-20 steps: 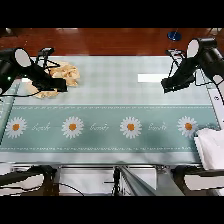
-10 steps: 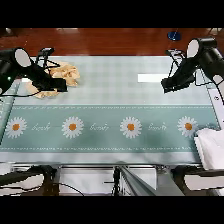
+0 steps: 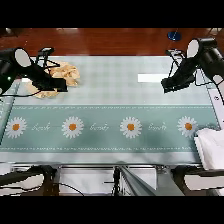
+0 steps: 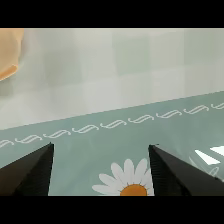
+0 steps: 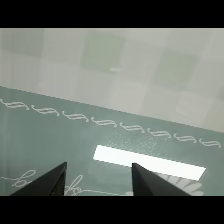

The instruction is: Fold the shirts.

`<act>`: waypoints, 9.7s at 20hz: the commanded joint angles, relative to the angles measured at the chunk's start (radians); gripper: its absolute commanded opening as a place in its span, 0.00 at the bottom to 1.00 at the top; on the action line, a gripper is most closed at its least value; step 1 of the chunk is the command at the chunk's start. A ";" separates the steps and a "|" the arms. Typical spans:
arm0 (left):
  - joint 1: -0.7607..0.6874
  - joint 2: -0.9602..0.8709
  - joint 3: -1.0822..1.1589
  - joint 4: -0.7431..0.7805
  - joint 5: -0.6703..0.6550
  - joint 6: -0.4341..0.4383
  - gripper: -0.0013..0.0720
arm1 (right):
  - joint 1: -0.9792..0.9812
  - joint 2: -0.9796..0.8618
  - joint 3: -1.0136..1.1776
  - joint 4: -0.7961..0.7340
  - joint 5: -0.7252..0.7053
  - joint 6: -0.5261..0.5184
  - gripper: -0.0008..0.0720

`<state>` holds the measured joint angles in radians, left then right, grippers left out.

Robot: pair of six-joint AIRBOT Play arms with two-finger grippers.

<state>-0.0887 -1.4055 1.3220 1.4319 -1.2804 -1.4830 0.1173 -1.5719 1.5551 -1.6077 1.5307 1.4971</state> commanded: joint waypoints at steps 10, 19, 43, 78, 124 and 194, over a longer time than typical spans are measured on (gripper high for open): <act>0.008 -0.010 0.005 0.103 0.206 0.005 0.96 | 0.001 0.001 0.000 0.001 0.022 -0.009 0.68; 0.137 -0.114 0.046 0.181 0.649 0.005 1.00 | 0.001 0.001 0.000 0.006 0.027 -0.031 0.68; 0.024 -0.173 0.555 0.166 0.352 -0.093 0.05 | 0.001 0.001 0.000 0.024 0.043 -0.035 0.67; -0.158 -0.039 0.615 0.202 -0.224 0.035 0.67 | 0.001 0.069 0.000 -0.143 0.154 -0.053 0.65; -0.040 -0.312 -0.366 -0.987 -0.060 0.578 0.05 | -0.231 0.062 -0.693 0.858 -0.153 -0.393 0.81; 0.294 0.394 -0.201 -0.768 0.106 0.292 0.05 | -0.307 0.472 -0.224 0.530 -0.156 -0.102 0.05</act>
<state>0.2043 -0.8974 1.1809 0.7601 -1.3918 -1.3251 -0.1890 -1.0046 1.4170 -1.0897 1.5978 1.4952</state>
